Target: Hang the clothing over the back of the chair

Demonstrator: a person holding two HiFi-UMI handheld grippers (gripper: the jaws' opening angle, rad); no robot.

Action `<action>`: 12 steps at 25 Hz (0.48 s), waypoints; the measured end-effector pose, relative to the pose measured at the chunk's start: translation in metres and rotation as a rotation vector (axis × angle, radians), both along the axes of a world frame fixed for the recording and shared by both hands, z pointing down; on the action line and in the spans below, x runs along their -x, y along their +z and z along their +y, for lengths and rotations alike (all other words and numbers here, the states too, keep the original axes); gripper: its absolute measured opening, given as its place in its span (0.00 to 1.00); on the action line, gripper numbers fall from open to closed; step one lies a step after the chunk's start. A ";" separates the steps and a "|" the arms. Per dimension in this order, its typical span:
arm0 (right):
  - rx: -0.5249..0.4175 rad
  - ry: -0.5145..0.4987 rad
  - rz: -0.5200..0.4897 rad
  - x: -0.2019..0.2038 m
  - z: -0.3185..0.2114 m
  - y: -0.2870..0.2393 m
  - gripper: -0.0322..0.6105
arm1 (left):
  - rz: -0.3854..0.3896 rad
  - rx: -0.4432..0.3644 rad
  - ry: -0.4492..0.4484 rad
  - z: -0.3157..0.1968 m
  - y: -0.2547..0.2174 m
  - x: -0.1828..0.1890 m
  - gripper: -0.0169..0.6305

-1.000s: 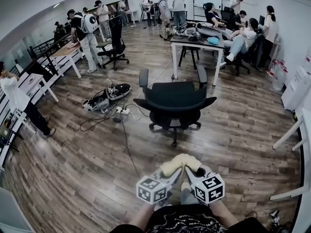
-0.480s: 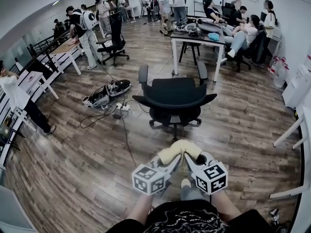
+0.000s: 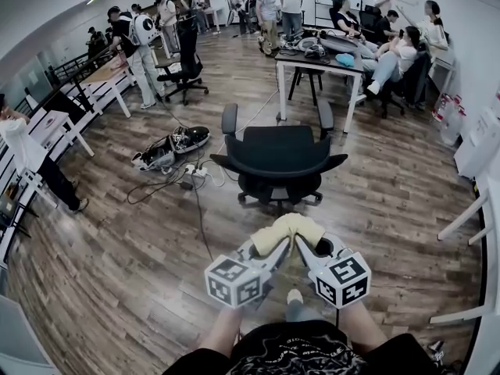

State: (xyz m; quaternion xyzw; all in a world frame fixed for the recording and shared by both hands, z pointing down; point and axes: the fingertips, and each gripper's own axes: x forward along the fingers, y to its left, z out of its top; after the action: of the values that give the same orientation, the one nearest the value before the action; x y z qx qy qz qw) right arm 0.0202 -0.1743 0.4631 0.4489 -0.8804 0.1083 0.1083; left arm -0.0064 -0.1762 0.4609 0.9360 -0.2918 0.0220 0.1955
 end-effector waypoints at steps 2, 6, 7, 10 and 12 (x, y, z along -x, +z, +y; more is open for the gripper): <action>-0.014 -0.008 0.001 -0.002 -0.004 -0.008 0.10 | 0.002 -0.009 0.001 -0.004 -0.007 -0.002 0.10; -0.052 -0.022 0.008 -0.006 -0.012 -0.027 0.10 | 0.012 -0.035 0.004 -0.013 -0.027 -0.005 0.10; -0.063 -0.026 0.008 -0.006 -0.014 -0.032 0.10 | 0.016 -0.042 0.006 -0.015 -0.032 -0.006 0.10; -0.096 -0.042 0.004 -0.004 -0.017 -0.046 0.10 | 0.037 -0.062 0.010 -0.017 -0.046 -0.004 0.10; -0.117 -0.055 0.000 -0.004 -0.017 -0.057 0.10 | 0.043 -0.075 0.013 -0.018 -0.058 -0.003 0.10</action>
State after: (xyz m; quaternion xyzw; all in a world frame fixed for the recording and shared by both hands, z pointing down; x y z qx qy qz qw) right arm 0.0243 -0.1916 0.4059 0.4301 -0.8972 0.0539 0.0847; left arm -0.0031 -0.1943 0.4034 0.9449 -0.2819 -0.0077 0.1663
